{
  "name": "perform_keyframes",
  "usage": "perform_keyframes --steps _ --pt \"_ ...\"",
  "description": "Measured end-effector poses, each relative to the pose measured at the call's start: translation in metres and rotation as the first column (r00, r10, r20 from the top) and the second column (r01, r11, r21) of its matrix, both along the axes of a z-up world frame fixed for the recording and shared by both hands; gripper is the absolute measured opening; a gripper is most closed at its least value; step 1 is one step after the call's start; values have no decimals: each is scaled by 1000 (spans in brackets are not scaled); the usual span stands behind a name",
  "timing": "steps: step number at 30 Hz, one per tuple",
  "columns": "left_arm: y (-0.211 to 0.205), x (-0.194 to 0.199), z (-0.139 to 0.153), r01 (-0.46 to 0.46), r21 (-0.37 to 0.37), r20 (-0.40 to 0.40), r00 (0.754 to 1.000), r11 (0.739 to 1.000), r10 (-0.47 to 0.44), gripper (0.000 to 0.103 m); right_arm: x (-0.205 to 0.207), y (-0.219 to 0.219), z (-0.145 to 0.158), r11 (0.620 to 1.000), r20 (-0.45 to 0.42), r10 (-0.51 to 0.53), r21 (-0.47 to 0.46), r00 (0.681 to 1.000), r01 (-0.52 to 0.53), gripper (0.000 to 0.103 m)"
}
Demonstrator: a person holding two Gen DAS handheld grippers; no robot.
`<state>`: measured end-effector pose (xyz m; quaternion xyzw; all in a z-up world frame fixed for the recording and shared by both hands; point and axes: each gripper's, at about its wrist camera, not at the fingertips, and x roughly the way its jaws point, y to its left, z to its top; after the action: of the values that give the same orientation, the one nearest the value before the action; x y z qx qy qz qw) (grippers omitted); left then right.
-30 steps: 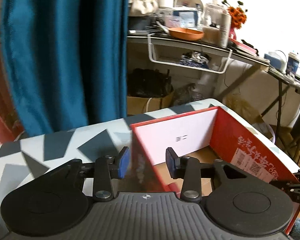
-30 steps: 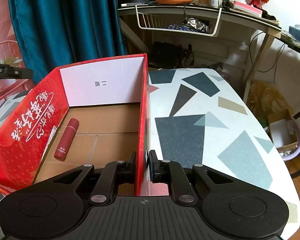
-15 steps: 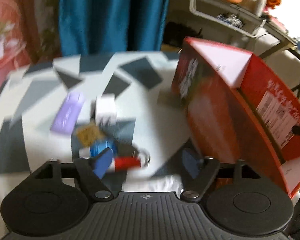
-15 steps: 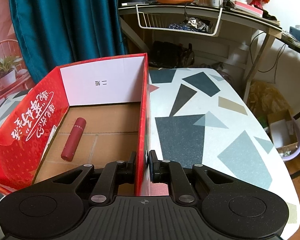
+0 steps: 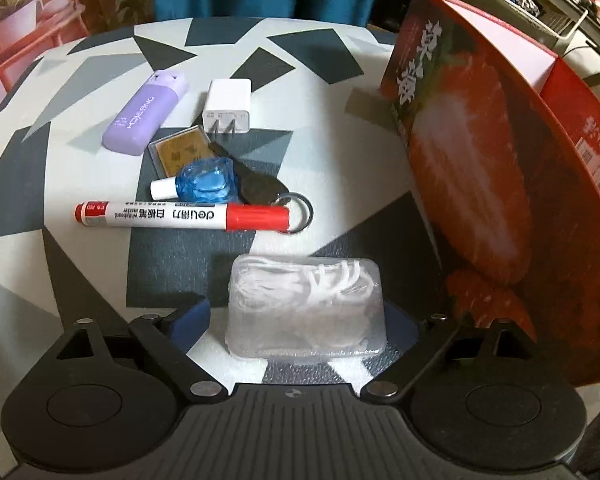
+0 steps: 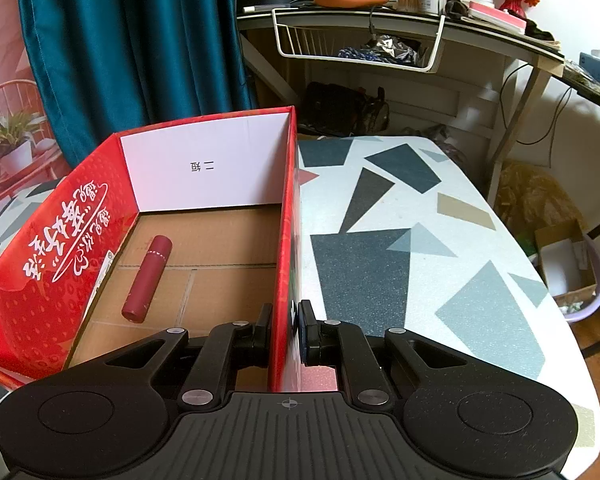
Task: Organize rigid objects
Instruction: 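Close the left tool on the clear box of white floss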
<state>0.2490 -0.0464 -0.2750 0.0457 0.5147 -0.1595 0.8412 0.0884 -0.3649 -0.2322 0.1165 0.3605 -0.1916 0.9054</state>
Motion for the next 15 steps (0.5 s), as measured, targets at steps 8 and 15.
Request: perform_keyframes --steps 8,15 --pt "2 -4 4 6 38 62 998 999 -8 83 0 0 0 1000 -1 0 -1 1000 0 11" --pt "5 2 2 8 59 107 994 998 -14 81 -1 0 0 1000 0 1 -3 1000 -1 11"
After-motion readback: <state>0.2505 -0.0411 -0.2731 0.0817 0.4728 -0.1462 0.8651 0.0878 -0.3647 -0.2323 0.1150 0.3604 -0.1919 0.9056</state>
